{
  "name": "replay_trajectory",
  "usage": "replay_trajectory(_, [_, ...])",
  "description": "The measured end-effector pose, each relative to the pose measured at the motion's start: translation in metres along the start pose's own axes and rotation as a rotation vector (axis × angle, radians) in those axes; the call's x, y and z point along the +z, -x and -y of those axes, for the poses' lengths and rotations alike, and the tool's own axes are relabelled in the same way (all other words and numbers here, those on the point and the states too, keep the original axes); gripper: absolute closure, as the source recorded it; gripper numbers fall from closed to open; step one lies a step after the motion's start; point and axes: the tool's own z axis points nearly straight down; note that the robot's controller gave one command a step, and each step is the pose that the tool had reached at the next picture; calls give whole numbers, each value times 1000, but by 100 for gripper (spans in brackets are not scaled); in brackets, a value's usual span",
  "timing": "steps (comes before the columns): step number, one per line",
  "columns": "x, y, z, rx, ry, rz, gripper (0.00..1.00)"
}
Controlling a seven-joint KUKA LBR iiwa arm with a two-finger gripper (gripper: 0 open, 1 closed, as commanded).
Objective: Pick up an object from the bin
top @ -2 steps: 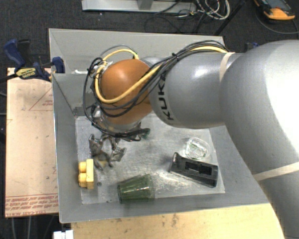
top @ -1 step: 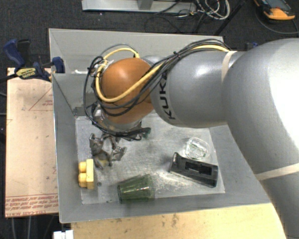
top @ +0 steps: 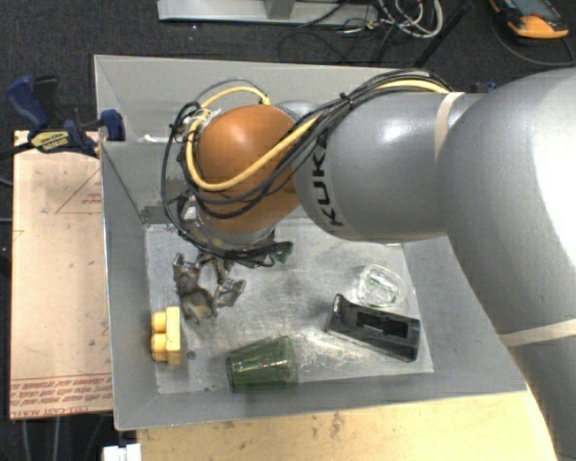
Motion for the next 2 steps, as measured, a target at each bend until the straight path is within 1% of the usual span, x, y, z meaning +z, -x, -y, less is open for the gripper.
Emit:
replay_trajectory(1, [-19, 0, -1, 0, 3, -2, 100])
replay_trajectory(2, [-41, 0, 0, 0, 0, 0, 100])
